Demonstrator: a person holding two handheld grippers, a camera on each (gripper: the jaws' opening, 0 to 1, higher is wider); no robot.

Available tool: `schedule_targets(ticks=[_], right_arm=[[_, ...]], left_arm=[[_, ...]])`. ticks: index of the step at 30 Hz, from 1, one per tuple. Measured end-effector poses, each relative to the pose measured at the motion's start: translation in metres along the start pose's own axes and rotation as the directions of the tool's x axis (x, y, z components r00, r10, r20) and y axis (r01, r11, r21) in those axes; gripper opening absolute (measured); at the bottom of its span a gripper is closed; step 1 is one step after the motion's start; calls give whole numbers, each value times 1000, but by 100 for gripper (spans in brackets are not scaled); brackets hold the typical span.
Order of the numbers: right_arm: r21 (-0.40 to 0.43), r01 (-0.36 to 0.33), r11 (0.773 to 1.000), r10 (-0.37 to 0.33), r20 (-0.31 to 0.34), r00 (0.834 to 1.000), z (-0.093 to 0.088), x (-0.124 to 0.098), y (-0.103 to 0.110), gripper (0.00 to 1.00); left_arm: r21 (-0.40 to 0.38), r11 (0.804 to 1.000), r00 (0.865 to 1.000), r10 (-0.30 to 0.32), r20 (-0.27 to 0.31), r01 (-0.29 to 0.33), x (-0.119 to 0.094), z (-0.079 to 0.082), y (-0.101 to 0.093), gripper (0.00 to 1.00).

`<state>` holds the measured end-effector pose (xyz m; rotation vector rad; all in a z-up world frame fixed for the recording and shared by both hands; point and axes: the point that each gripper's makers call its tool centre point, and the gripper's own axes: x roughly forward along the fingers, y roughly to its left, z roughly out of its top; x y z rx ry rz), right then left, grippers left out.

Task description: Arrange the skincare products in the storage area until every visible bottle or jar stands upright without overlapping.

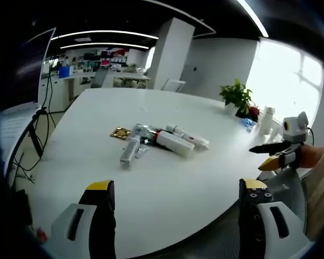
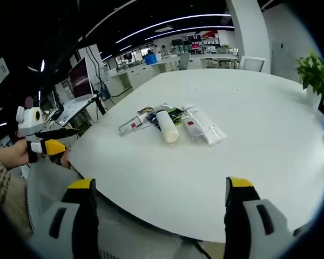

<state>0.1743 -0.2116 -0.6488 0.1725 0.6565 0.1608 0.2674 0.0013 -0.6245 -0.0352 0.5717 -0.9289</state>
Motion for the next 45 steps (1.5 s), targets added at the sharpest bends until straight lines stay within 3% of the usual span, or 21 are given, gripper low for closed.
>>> schedule_targets(ticks=[5,13,21,29,35,37,38,40,45], right_arm=[[-15,-7,1000,7,-16,1000,6,6,-4,99],[-91,-26,996,23,-27,999,41,23,-7,92],[-153,-50,987,38,-77,996,61,41,-13,80],[-249,-103,963,71,-136,988,91,64,-11,75],[-230,-145,962,113,-146,983,114,84,-8,73],[-251,-156,955,116,-167,979,117,92,-8,72],[-258,-158,953,115,-176,978,118,95,-9,71],[-275,-166,947,112,-201,973,118,102,-10,69],[-288,-187,939,112,-260,959,118,131,-11,65]], left_arm=[[2,1000,1000,2,1,-2,0,0,0,94],[6,1000,1000,4,5,-4,0,1,1,94],[1,1000,1000,9,12,-9,0,2,3,93],[-6,1000,999,26,20,-26,-1,3,8,93],[-3,1000,999,29,18,-29,0,3,7,93],[-2,1000,1000,27,14,-27,2,-2,9,92],[-28,999,999,34,-30,-35,2,-8,11,91],[-16,999,999,30,17,-29,4,1,10,92],[-20,999,999,34,-2,-34,3,-3,11,91]])
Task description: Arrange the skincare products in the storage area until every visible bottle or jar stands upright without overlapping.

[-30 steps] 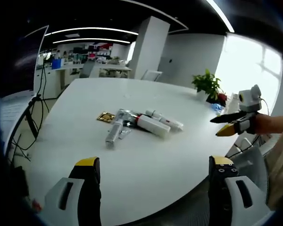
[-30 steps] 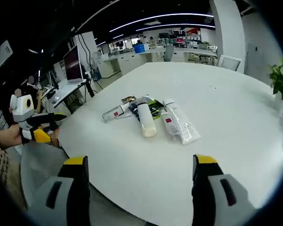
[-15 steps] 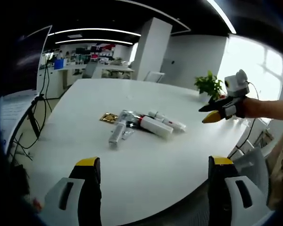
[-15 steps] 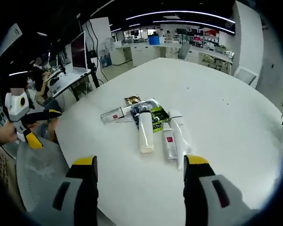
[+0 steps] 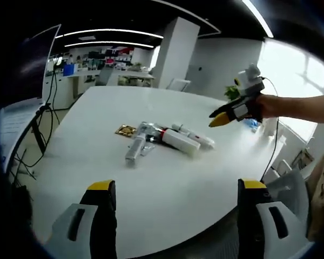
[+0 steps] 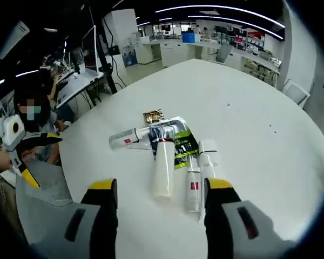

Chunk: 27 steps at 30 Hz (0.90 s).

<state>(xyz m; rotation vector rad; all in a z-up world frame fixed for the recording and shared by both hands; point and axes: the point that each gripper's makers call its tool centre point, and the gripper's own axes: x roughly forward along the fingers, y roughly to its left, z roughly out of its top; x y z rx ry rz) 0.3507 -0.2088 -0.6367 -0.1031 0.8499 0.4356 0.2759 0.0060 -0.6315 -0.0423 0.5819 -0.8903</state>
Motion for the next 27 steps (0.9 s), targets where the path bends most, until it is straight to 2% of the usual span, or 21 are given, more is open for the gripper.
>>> schedule_targets(ticks=[6,12,18,23,27], right_arm=[[-14,-28,1000,27,-75,997,8,43,0,61],[-6,-25,1000,24,-157,987,9,84,-6,58],[-11,-15,1000,13,-207,978,3,106,-11,52],[-45,-4,999,-7,-251,968,-5,118,-9,48],[-54,0,999,-13,-247,969,-3,121,-9,45]], left_arm=[[-5,1000,1000,10,-2,-10,0,-1,2,91],[-13,1000,1000,14,-11,-14,0,-2,4,91],[-24,1000,1000,17,-20,-17,0,-4,5,91],[-34,999,1000,23,-21,-24,0,-4,7,91],[-37,999,999,28,-21,-29,0,-4,8,91]])
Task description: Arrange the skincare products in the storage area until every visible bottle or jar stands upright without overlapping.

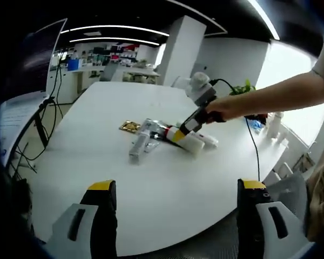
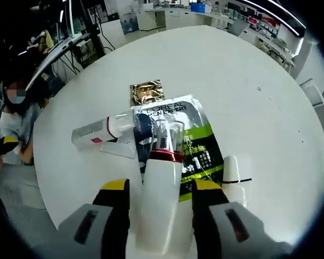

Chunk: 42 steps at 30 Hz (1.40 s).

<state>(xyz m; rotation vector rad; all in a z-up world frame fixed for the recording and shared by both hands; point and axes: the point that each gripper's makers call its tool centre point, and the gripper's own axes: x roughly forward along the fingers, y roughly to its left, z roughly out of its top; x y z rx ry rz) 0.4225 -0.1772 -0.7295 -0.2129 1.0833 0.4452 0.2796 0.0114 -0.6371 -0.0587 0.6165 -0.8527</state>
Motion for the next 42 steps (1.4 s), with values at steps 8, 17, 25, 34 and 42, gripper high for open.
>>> schedule_targets(ticks=[8,17,25,34,42], right_arm=[[-46,20,999,-22,-33,999,-6,7,-2,34],[-65,53,996,-55,-30,998,-7,12,-2,31],[29,26,999,-28,82,996,-3,11,-4,28],[80,-22,997,8,180,984,2,-11,10,27],[97,-63,993,31,300,953,6,-52,27,27]], left_arm=[[4,1000,1000,0,-5,0,0,-1,-1,90],[1,1000,1000,-1,-6,1,-1,-1,0,90],[-18,1000,1000,-18,-12,17,1,-1,-2,90],[-112,993,998,-44,40,48,-3,9,0,89],[-97,992,994,-77,77,85,-6,24,-10,89]])
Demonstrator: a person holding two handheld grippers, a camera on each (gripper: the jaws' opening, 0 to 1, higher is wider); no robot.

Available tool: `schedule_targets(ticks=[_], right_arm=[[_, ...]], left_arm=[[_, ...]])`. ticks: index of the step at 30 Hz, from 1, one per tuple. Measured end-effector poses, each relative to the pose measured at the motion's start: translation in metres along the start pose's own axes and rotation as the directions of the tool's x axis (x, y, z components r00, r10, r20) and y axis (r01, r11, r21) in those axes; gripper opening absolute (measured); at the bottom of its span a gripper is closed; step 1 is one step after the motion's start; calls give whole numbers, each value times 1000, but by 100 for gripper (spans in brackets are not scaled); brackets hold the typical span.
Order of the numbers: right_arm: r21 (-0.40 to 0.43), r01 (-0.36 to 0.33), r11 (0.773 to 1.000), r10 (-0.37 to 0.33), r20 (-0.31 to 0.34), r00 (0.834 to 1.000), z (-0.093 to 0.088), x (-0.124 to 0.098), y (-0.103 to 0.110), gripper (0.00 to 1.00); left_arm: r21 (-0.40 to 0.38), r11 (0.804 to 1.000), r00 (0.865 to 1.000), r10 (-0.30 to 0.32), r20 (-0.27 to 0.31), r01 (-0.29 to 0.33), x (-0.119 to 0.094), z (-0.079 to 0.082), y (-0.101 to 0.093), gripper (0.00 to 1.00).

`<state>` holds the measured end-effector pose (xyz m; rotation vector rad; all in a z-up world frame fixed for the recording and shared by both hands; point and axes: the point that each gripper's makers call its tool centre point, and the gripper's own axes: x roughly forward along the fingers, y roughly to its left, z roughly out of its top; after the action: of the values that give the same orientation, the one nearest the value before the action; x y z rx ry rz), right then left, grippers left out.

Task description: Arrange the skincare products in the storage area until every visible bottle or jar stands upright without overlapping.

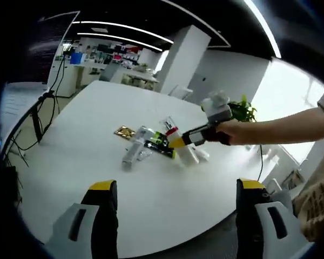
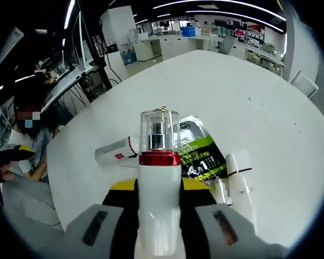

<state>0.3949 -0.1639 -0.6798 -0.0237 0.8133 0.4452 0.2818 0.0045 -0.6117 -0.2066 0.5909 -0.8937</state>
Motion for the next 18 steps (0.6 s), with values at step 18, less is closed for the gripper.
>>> schedule_targets(ticks=[18], right_arm=[[-53,-256,965,259,328,909,23,-105,86,27]], left_arm=[[-44,941,939,-329,102,335,7,64,-81,85]])
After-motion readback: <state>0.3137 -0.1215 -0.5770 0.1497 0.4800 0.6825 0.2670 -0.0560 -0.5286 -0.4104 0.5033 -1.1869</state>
